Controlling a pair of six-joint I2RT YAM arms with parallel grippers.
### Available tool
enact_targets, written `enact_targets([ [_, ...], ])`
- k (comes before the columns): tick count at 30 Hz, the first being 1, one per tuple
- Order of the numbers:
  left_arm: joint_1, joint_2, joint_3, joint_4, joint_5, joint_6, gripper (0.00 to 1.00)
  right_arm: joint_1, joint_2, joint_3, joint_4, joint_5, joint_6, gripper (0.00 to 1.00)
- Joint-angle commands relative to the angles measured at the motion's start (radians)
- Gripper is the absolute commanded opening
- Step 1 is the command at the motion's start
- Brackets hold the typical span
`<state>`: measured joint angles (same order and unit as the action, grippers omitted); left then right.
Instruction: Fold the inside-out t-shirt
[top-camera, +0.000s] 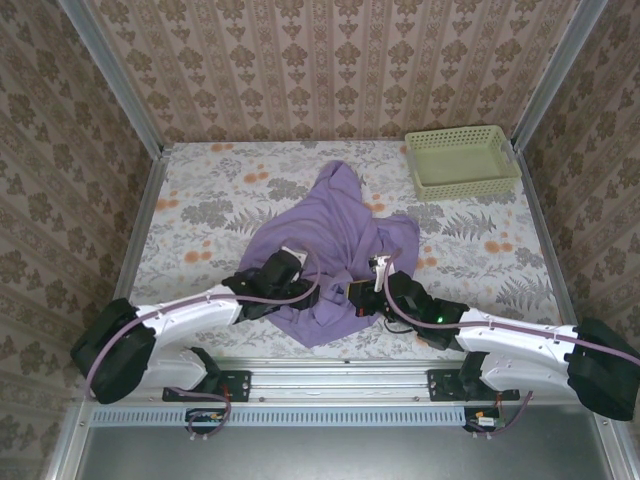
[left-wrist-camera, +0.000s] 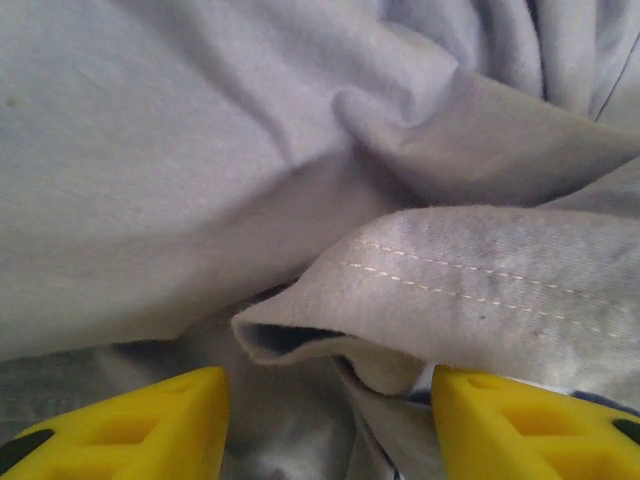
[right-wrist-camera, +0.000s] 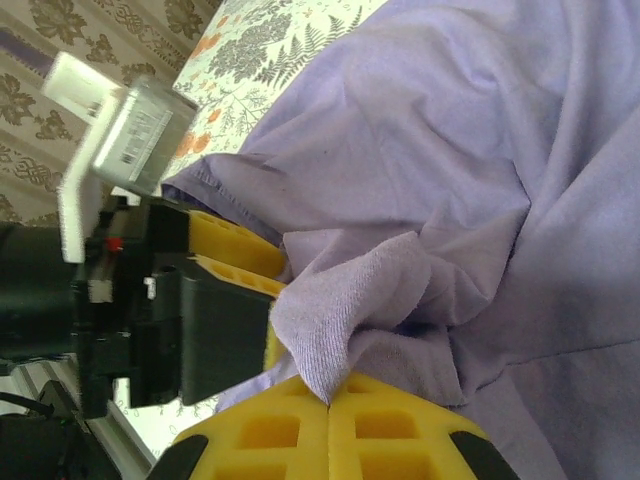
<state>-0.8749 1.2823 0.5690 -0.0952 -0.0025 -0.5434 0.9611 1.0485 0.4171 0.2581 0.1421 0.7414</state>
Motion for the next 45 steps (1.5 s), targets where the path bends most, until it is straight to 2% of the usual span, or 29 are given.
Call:
enact_targets([
  [1, 0.012, 0.035, 0.019, 0.056, 0.035, 0.003, 0.52, 0.009, 0.002, -0.014, 0.035, -0.007, 0.018, 0.0],
  [8, 0.02, 0.059, 0.071, 0.058, 0.032, 0.035, 0.1, 0.009, -0.015, -0.011, -0.067, 0.075, 0.046, 0.0],
  [11, 0.018, 0.02, 0.097, -0.004, -0.001, 0.062, 0.0, 0.006, -0.025, -0.011, -0.135, 0.128, 0.068, 0.0],
  [15, -0.011, -0.105, 0.112, -0.108, -0.056, 0.11, 0.0, -0.034, -0.031, -0.003, -0.242, 0.168, 0.115, 0.0],
  [19, -0.055, -0.248, 0.094, -0.175, -0.069, 0.161, 0.0, -0.095, -0.03, 0.008, -0.293, 0.133, 0.13, 0.0],
  [25, -0.044, -0.419, 0.002, -0.12, 0.074, 0.175, 0.0, -0.207, 0.045, 0.006, -0.253, -0.023, 0.112, 0.0],
  [31, -0.031, -0.443, -0.027, -0.034, 0.163, 0.159, 0.0, -0.277, 0.044, -0.022, -0.192, -0.12, 0.086, 0.0],
  [32, -0.03, -0.429, -0.017, -0.036, 0.164, 0.163, 0.0, -0.271, 0.036, -0.012, -0.197, -0.131, 0.048, 0.04],
  [34, -0.032, -0.402, 0.006, -0.046, 0.161, 0.17, 0.0, -0.235, 0.006, 0.019, -0.246, -0.11, -0.035, 0.18],
  [36, -0.036, -0.381, 0.025, -0.045, 0.168, 0.176, 0.0, -0.155, -0.039, 0.058, -0.315, -0.011, -0.134, 0.42],
  [39, -0.045, -0.367, 0.046, -0.039, 0.181, 0.184, 0.0, -0.041, -0.105, 0.078, -0.335, 0.083, -0.271, 0.67],
  [42, -0.067, -0.369, 0.067, -0.049, 0.171, 0.2, 0.0, -0.013, -0.144, 0.051, -0.244, -0.002, -0.361, 0.8],
  [45, -0.093, -0.379, 0.078, -0.054, 0.169, 0.219, 0.0, -0.012, -0.154, 0.023, -0.14, -0.042, -0.419, 0.87],
])
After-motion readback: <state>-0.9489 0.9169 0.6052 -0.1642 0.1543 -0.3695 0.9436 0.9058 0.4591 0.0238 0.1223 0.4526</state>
